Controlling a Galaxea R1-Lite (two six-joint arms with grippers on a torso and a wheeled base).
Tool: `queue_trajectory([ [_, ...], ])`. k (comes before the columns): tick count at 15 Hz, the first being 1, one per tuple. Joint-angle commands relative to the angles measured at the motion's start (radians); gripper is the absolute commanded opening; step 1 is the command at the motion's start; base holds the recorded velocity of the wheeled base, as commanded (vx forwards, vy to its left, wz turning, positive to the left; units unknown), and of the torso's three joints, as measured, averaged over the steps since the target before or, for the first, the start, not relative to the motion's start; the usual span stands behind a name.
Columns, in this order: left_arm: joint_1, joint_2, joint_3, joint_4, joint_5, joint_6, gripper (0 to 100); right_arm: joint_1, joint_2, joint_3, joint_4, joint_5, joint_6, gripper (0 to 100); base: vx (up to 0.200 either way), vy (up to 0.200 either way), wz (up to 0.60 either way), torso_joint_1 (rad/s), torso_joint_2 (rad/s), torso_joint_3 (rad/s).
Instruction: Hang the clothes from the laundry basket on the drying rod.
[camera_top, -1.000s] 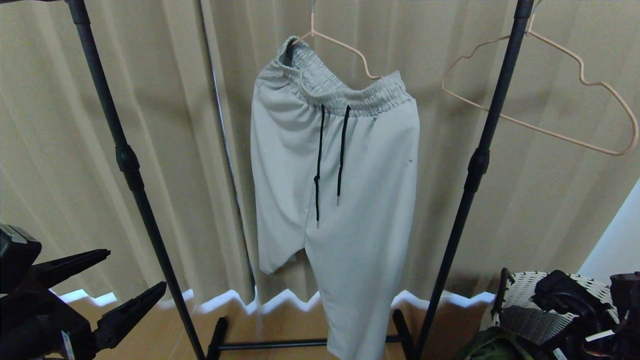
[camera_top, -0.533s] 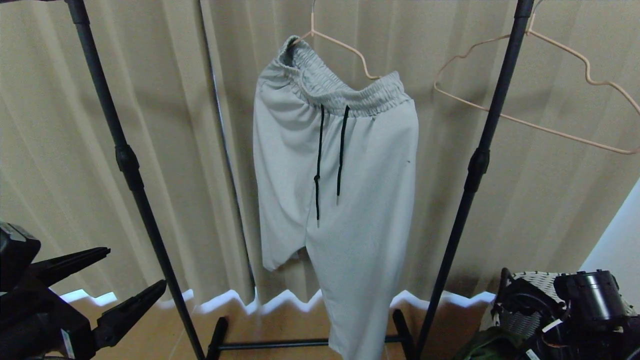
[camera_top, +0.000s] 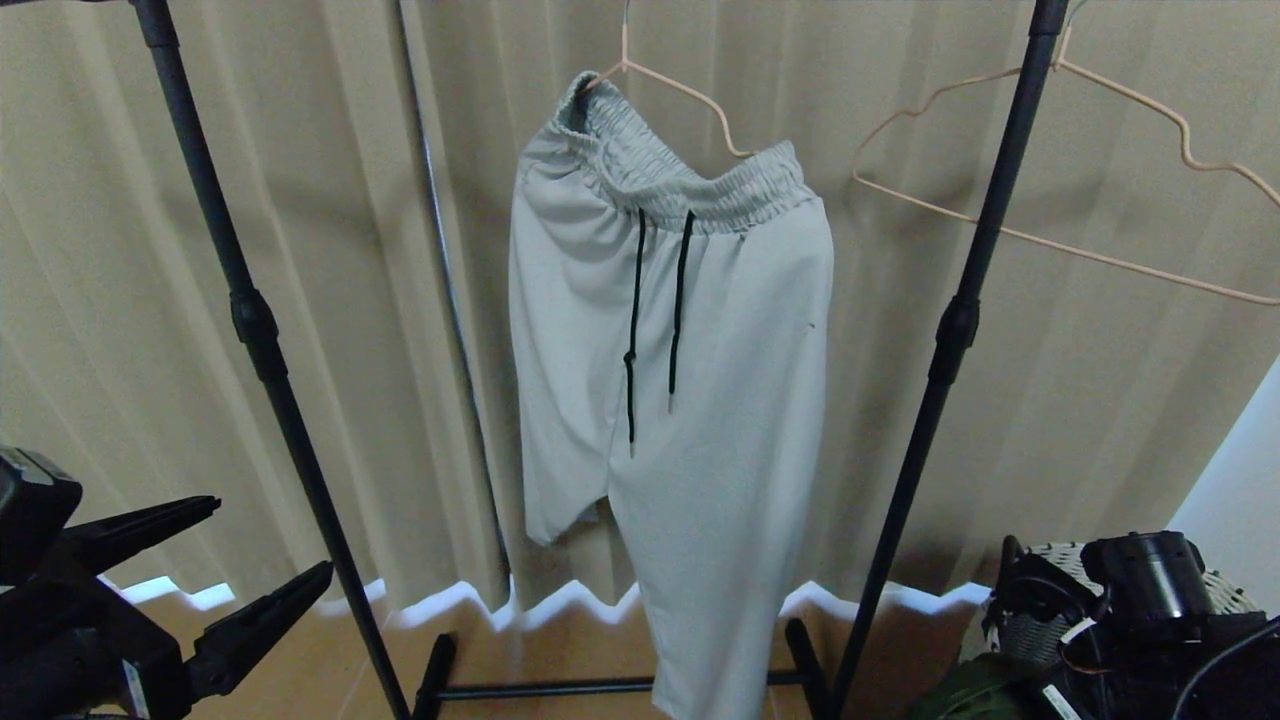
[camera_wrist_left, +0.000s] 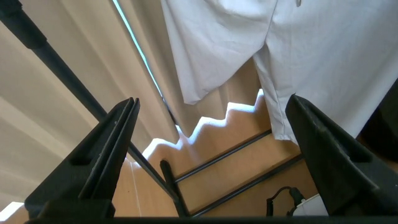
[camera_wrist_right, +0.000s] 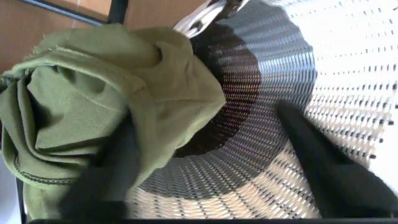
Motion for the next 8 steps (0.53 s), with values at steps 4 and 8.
queue_trajectory([
  [4,0.000,0.002,0.009,-0.001,0.001,0.005,100,0.010,-0.159,0.007,0.009,0.003,0.000,0,0.000,0.000,0.00,0.000,0.00,0.000],
  [8,0.000,-0.030,0.029,-0.001,0.001,0.008,100,0.070,-0.421,-0.005,0.049,0.015,-0.003,0,0.000,0.000,0.00,0.000,0.00,0.000],
])
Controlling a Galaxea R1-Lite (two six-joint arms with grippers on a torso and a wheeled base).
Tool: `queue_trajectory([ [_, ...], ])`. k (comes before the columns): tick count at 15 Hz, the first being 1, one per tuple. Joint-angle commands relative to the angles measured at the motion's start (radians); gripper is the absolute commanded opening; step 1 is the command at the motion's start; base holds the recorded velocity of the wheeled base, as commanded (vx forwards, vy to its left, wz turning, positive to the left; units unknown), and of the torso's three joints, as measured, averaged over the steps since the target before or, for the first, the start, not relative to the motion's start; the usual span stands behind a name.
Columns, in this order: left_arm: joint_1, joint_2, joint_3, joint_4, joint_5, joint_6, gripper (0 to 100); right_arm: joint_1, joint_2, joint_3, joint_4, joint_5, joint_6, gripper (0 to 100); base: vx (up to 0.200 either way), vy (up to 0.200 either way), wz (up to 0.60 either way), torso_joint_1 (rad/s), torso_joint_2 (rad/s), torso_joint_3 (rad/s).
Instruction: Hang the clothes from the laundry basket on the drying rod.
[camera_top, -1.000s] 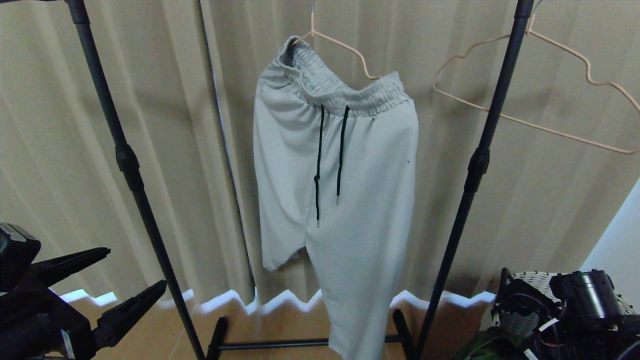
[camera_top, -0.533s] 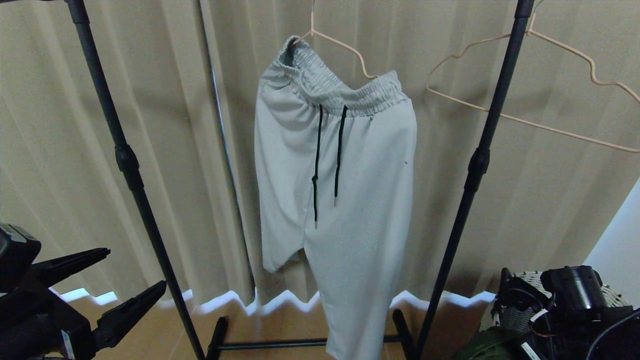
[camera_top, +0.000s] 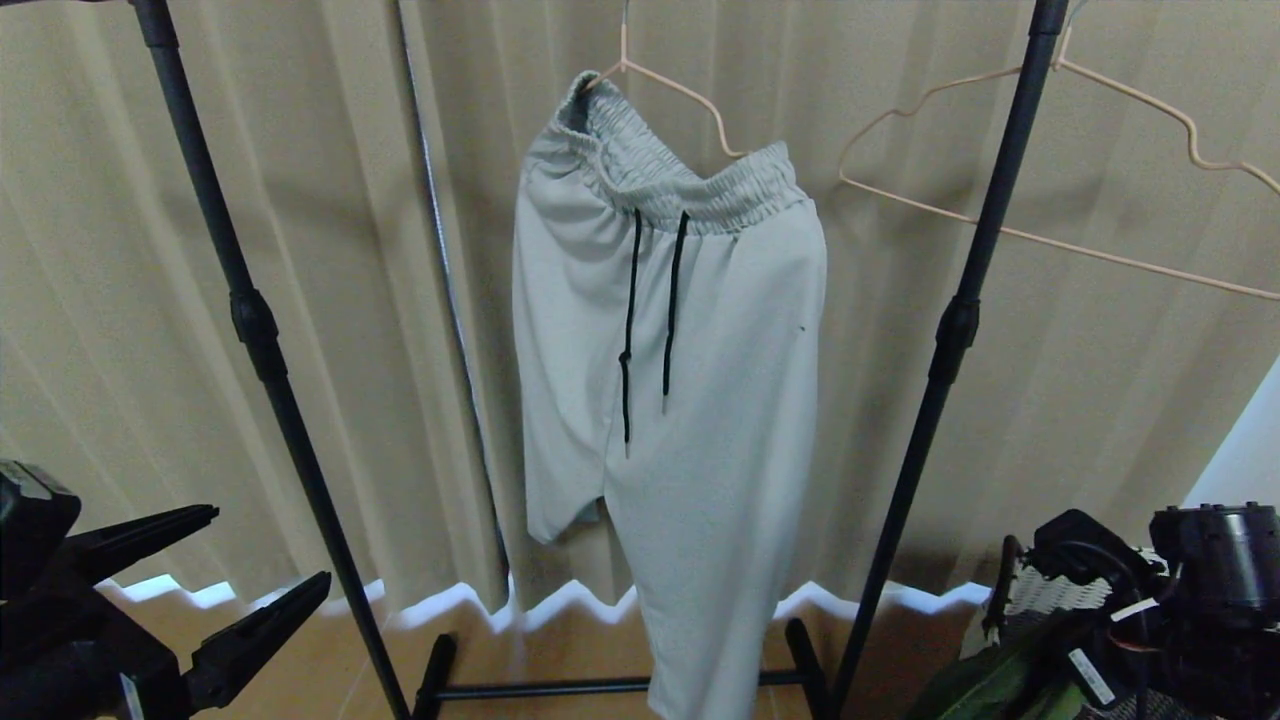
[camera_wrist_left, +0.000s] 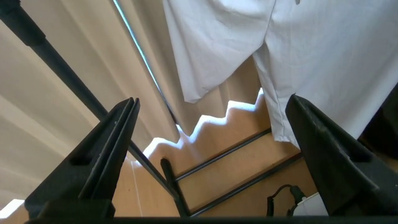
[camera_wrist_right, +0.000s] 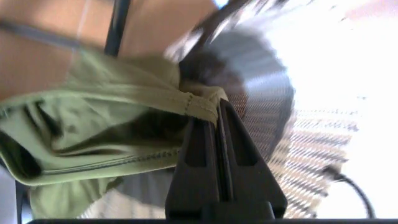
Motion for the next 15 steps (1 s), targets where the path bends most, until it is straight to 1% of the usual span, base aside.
queue_trajectory([
  [1,-0.002,-0.024,0.013,-0.001,0.001,0.002,100,0.042,-0.178,-0.009,0.017,0.006,-0.001,0,0.000,0.000,0.00,0.000,0.00,0.000],
  [2,-0.002,-0.024,0.013,-0.001,0.001,0.002,100,0.042,-0.178,-0.009,0.017,0.006,-0.001,0,0.000,0.000,0.00,0.000,0.00,0.000],
  [3,0.001,-0.045,0.015,-0.001,0.001,0.033,100,0.077,-0.240,-0.018,0.020,0.011,-0.001,0,0.000,0.000,0.00,0.000,0.00,0.000],
  [5,0.001,-0.051,0.015,-0.001,0.002,0.033,100,0.096,-0.258,-0.038,0.020,0.011,-0.001,0,-0.200,0.000,0.00,0.002,0.00,-0.002],
  [8,0.001,-0.051,0.015,-0.001,0.002,0.033,100,0.097,-0.250,-0.067,0.021,0.011,-0.001,0,-0.200,0.000,0.00,0.004,0.00,0.001],
  [10,0.001,-0.051,0.015,-0.001,0.001,0.033,100,0.097,-0.247,-0.069,0.021,0.012,-0.001,0,-0.200,0.000,0.00,0.000,0.00,0.005],
  [12,-0.009,-0.042,0.012,-0.001,-0.001,0.034,100,0.113,-0.244,-0.069,0.021,0.040,-0.001,0,0.000,0.000,0.00,0.000,0.00,0.000],
  [14,-0.092,-0.039,0.010,-0.001,-0.001,0.031,100,0.130,-0.249,-0.072,0.021,0.042,-0.001,0,0.000,0.000,0.00,0.000,0.00,0.000],
  [15,-0.111,-0.039,0.007,-0.001,-0.001,0.033,100,0.134,-0.252,-0.083,0.021,0.040,-0.001,0,0.000,0.000,0.00,0.000,0.00,0.000],
])
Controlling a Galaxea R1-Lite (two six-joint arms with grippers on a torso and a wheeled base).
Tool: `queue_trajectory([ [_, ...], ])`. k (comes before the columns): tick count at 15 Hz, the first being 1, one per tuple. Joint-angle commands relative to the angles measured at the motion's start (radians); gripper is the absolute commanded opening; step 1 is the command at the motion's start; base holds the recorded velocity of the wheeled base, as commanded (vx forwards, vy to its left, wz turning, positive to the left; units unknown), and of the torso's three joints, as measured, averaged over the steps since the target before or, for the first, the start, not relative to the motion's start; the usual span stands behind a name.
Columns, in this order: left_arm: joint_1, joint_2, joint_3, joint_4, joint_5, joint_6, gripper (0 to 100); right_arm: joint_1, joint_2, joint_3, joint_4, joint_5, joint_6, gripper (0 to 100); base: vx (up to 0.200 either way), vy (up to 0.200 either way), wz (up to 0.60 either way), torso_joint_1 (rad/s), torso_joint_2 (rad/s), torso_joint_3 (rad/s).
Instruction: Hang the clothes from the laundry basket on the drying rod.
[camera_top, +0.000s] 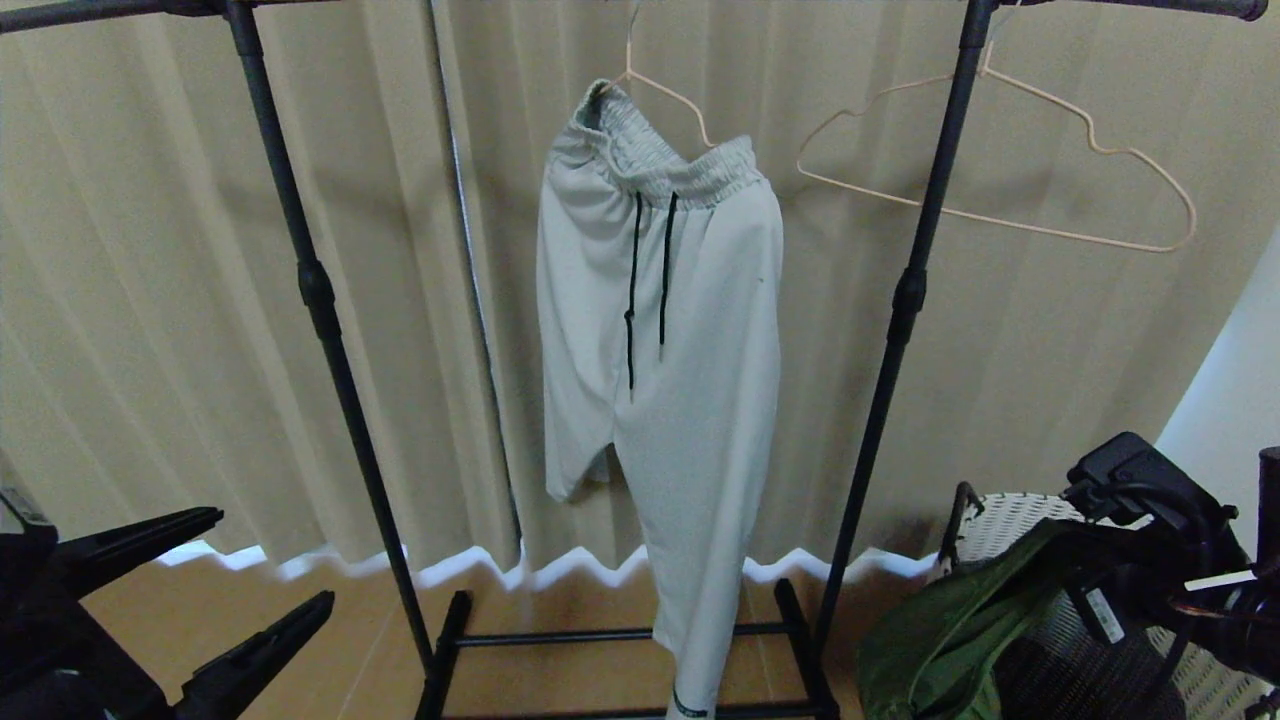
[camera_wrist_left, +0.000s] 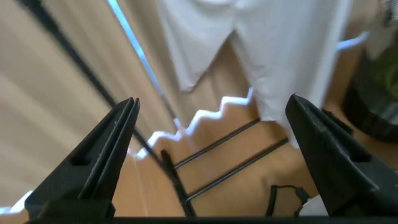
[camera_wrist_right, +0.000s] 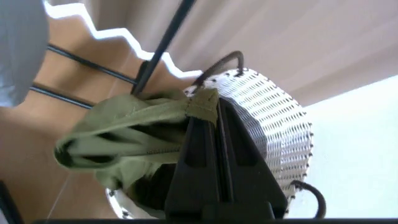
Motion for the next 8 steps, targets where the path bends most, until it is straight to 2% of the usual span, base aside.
queue_trajectory([
  [1,-0.062,0.006,-0.007,-0.001,0.000,0.001,100,0.039,-0.009,-0.050,0.000,-0.001,-0.002,0,0.000,0.000,0.00,0.000,0.00,0.000],
  [5,-0.160,0.060,-0.012,0.001,0.000,0.058,100,0.205,0.000,-0.216,0.012,0.004,-0.002,0,0.000,0.000,0.00,0.000,0.00,0.000],
  [8,-0.200,0.135,-0.048,0.001,0.000,0.085,100,0.335,-0.006,-0.382,0.143,0.006,-0.001,0,0.000,0.000,0.00,0.000,0.00,0.000],
])
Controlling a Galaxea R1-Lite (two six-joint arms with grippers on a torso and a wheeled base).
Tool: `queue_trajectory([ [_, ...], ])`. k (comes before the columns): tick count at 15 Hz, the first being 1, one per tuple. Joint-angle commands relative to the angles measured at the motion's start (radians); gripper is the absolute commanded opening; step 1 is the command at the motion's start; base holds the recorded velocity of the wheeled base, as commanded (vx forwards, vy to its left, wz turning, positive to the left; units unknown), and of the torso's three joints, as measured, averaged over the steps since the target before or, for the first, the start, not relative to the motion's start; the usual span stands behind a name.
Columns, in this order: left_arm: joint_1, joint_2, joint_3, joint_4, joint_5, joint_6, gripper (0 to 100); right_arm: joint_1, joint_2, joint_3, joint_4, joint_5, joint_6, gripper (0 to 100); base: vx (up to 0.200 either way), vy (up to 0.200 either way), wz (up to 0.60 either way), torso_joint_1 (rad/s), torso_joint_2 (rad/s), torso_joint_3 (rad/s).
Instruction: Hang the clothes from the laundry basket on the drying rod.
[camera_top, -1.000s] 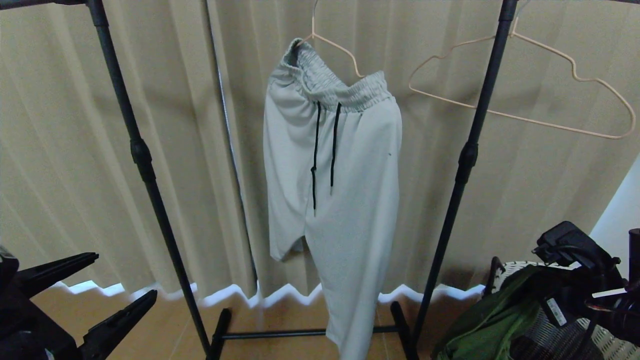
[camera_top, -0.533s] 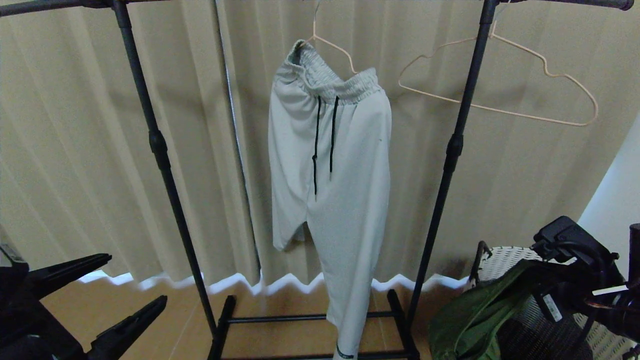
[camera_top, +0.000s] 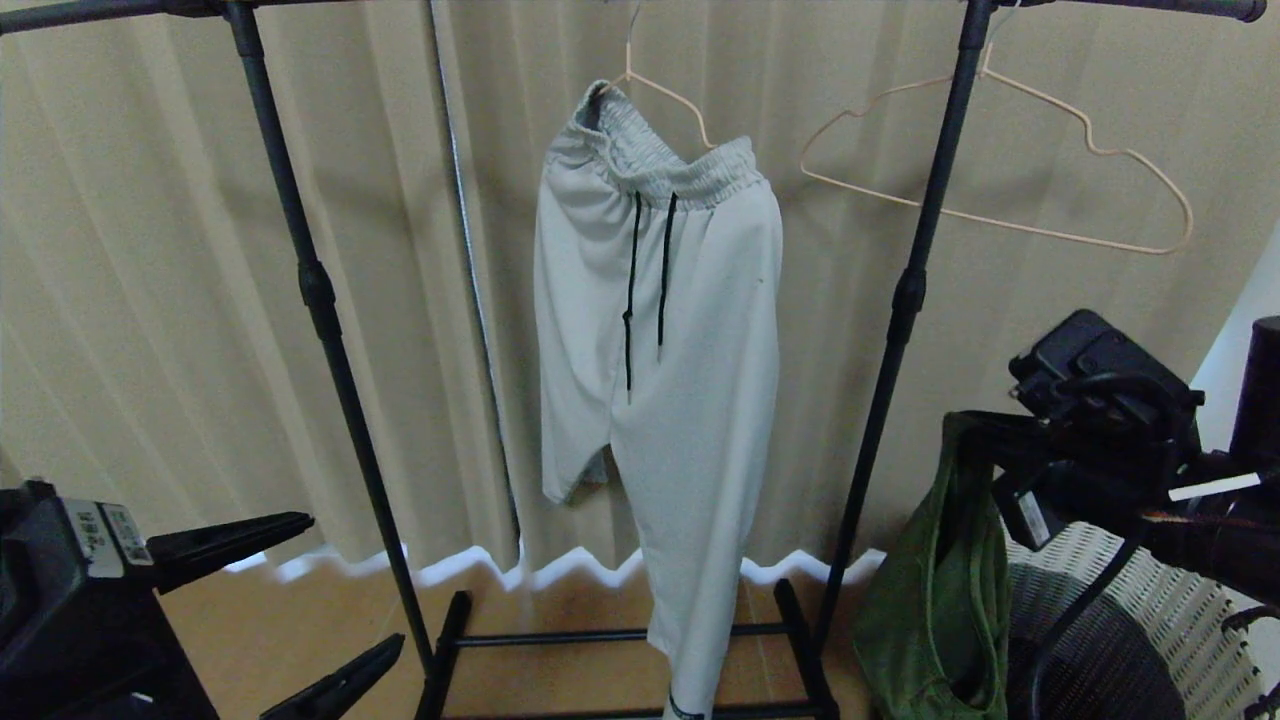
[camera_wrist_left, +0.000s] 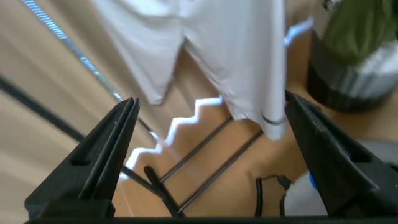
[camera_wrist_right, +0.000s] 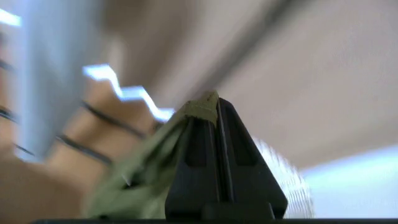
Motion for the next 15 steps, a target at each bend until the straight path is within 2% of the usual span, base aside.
queue_trajectory([
  [1,-0.051,0.080,-0.033,0.000,0.000,0.005,100,0.110,-0.001,-0.137,0.071,0.001,0.002,0,0.000,0.000,0.00,0.000,0.00,0.000],
  [2,-0.108,0.121,-0.068,0.001,0.006,-0.003,100,0.166,0.007,-0.196,0.083,0.001,0.004,0,0.000,0.000,0.00,0.000,0.00,0.000],
  [4,-0.172,0.193,-0.119,0.001,0.010,-0.037,100,0.229,0.028,-0.239,0.069,0.003,0.017,0,0.000,0.000,0.00,0.000,0.00,0.000],
  [5,-0.241,0.248,-0.165,0.001,0.012,-0.118,100,0.272,0.044,-0.264,0.068,0.011,0.056,0,0.000,0.000,0.00,0.000,0.00,0.000],
  [6,-0.263,0.264,-0.182,0.001,0.017,-0.150,100,0.283,0.050,-0.272,0.068,0.011,0.068,0,0.000,0.000,0.00,0.000,0.00,0.000],
  [7,-0.263,0.264,-0.182,0.001,0.017,-0.150,100,0.283,0.050,-0.272,0.068,0.011,0.068,0,0.000,0.000,0.00,0.000,0.00,0.000],
  [8,-0.376,0.370,-0.278,0.000,0.099,-0.350,100,0.297,0.076,-0.302,0.062,0.012,0.096,0,0.000,0.000,0.00,0.000,0.00,0.000],
  [10,-0.435,0.459,-0.355,-0.002,0.164,-0.483,100,0.297,0.085,-0.308,0.048,0.023,0.096,0,0.000,0.000,0.00,0.000,0.00,0.000],
  [11,-0.458,0.503,-0.401,-0.002,0.185,-0.534,100,0.298,0.088,-0.307,0.039,0.024,0.096,0,0.000,0.000,0.00,0.000,0.00,0.000],
  [13,-0.482,0.555,-0.456,-0.004,0.194,-0.589,100,0.311,0.099,-0.307,0.031,0.024,0.097,0,0.000,0.000,0.00,0.000,0.00,0.000],
  [15,-0.490,0.640,-0.530,-0.004,0.196,-0.607,100,0.338,0.105,-0.304,0.002,0.024,0.100,0,0.000,0.000,0.00,0.000,0.00,0.000],
])
